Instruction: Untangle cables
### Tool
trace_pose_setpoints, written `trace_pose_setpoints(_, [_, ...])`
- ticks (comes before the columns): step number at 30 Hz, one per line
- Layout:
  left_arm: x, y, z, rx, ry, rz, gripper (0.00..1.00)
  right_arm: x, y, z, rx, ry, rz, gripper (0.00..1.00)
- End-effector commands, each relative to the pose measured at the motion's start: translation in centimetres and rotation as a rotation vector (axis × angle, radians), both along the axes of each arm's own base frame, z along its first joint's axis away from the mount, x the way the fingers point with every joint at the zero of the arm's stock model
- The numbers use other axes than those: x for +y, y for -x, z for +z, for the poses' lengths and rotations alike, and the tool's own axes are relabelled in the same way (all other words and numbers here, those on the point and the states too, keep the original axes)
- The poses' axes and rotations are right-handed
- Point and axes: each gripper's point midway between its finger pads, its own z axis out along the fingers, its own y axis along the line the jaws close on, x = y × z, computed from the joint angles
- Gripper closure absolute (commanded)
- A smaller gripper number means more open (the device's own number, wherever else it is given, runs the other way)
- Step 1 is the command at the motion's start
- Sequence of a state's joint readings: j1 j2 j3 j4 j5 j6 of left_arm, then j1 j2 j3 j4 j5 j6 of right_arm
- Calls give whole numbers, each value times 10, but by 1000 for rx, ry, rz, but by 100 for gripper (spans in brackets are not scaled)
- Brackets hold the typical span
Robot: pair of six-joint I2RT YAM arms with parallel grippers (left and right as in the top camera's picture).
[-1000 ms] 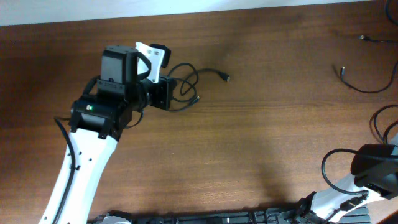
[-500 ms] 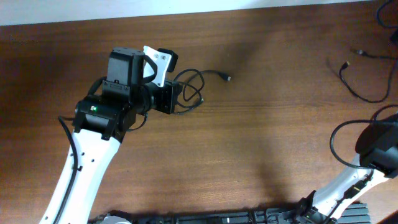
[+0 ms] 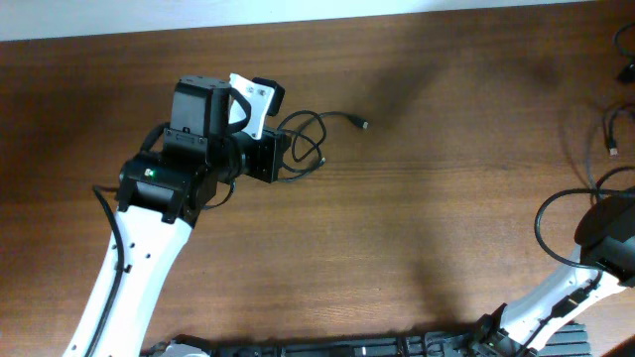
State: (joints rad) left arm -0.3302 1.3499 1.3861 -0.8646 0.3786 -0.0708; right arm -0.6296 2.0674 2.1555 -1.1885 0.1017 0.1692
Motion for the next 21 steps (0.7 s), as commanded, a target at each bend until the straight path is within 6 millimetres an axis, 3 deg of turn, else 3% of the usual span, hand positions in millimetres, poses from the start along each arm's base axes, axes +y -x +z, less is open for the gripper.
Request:
trace_pose_setpoints(1, [-3, 4, 11, -32, 14, -27, 99, 13, -2, -3, -15, -67, 40, 1])
trace_pose_setpoints(9, [-3, 4, 11, -32, 15, -28, 100, 100, -33, 8, -204, -354, 533, 1])
trace_pose_setpoints(15, [-6, -2, 18, -72, 31, -30, 100, 188, -41, 31, -354, -464, 1011, 3])
trace_pose_setpoints(21, [-6, -2, 18, -150, -34, -117, 100, 271, -41, 35, -351, -508, 1301, 1])
